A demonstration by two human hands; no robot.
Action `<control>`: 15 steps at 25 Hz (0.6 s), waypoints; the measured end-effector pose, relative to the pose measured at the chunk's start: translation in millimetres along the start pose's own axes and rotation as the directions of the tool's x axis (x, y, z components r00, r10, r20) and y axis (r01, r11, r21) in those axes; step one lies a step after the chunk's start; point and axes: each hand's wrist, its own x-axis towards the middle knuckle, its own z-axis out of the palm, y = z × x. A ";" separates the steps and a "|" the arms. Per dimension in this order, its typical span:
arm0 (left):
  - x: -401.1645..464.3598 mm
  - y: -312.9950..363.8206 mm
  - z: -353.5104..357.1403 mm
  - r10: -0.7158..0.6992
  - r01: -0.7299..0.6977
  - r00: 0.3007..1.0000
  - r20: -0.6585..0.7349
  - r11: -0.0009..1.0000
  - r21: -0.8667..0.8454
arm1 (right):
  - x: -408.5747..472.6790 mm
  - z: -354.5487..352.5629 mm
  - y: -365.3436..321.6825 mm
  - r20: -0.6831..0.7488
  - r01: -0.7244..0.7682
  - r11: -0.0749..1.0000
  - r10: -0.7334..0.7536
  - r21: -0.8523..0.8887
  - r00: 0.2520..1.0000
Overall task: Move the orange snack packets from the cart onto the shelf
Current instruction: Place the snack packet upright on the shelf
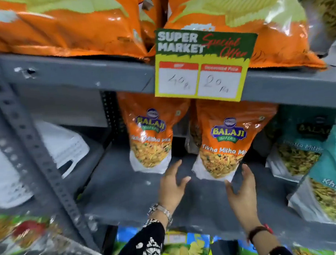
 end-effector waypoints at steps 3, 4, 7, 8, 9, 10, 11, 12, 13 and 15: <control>-66.4 -27.0 -60.5 -0.100 0.098 0.984 -0.150 0.995 -0.025 | -61.5 32.8 -12.6 0.226 0.205 0.979 -0.197 -0.013 0.954; -94.5 -42.5 -85.0 -0.145 0.144 0.972 -0.184 0.989 -0.017 | -85.8 50.2 -17.5 0.361 0.281 0.960 -0.258 -0.012 0.896; -187.6 -93.0 -153.7 -0.322 0.344 0.930 -0.180 0.933 0.108 | -157.8 104.9 -33.9 0.713 0.392 0.918 -0.320 0.069 0.624; -218.7 -106.0 -172.8 -0.387 0.414 0.903 -0.184 0.900 0.135 | -179.7 123.1 -38.5 0.782 0.409 0.907 -0.324 0.098 0.532; -251.0 -120.9 -191.1 -0.455 0.484 0.869 -0.197 0.864 0.141 | -202.3 141.8 -43.5 0.836 0.424 0.897 -0.323 0.122 0.443; -284.6 -133.0 -208.4 -0.493 0.527 0.840 -0.226 0.841 0.126 | -227.5 162.1 -49.0 0.883 0.440 0.884 -0.326 0.158 0.338; -315.0 -146.1 -221.7 -0.545 0.579 0.804 -0.239 0.808 0.105 | -249.2 178.8 -51.9 0.921 0.448 0.876 -0.310 0.180 0.235; -345.4 -157.2 -231.8 -0.618 0.650 0.749 -0.239 0.755 0.086 | -271.1 194.2 -52.9 0.951 0.472 0.858 -0.286 0.202 0.113; -376.9 -169.6 -241.0 -0.693 0.724 0.680 -0.239 0.685 0.074 | -295.1 210.5 -50.4 0.974 0.507 0.837 -0.227 0.207 -0.022; -432.7 -202.5 -249.6 -0.793 0.813 0.579 -0.189 0.581 0.052 | -338.0 239.7 -39.4 0.972 0.547 0.815 -0.075 0.188 -0.222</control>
